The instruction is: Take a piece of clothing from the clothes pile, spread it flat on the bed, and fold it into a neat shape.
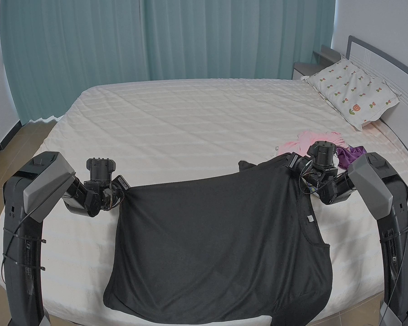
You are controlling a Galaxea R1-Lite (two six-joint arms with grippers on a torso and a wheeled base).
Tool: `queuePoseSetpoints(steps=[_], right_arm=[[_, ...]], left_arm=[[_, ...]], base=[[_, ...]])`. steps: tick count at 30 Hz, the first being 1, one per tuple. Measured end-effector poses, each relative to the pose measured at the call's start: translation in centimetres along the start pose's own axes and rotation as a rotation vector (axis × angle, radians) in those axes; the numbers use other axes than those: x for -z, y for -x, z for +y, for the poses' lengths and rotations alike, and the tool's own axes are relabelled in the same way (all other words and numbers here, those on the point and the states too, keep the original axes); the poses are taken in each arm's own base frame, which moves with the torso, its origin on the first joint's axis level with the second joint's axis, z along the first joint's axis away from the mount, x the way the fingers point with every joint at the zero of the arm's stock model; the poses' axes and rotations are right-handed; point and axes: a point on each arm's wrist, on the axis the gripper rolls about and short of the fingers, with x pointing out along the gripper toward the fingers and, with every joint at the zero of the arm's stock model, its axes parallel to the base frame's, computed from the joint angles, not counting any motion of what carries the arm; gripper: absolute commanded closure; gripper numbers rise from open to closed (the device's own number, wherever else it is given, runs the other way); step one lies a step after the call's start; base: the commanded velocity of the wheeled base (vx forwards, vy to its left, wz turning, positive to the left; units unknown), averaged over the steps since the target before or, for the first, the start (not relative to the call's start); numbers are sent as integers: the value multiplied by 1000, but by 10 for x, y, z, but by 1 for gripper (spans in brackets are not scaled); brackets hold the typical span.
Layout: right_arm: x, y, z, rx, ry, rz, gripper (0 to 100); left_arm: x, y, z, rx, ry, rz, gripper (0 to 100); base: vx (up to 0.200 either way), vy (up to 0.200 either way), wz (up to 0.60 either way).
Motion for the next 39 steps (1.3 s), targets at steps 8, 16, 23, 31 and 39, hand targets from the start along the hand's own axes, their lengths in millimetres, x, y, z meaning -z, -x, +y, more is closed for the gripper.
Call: queuePoseSetpoints(steps=[8,16,23,31,39], right_arm=[[15,-9,-4,-1,16,-11,0],[32,-9,-14,31,15,45,0],[23,5,-19,50,3,64,0],[23,48,-18,92,-38,140,0],[22,104,-11,131,-118,206,0]], left_arm=[[3,-5,2,-12,0,-5,100],[6,-8,3,-17,0,0,0],[-1,-5,5,-20,9,-11,0],[-22,24,11,-26,34,-24,0],[-5,78,33,-62,76,67,0]], base=[[0,0,0],[0,0,0],[0,0,0],[0,0,0],[-125,0,0]])
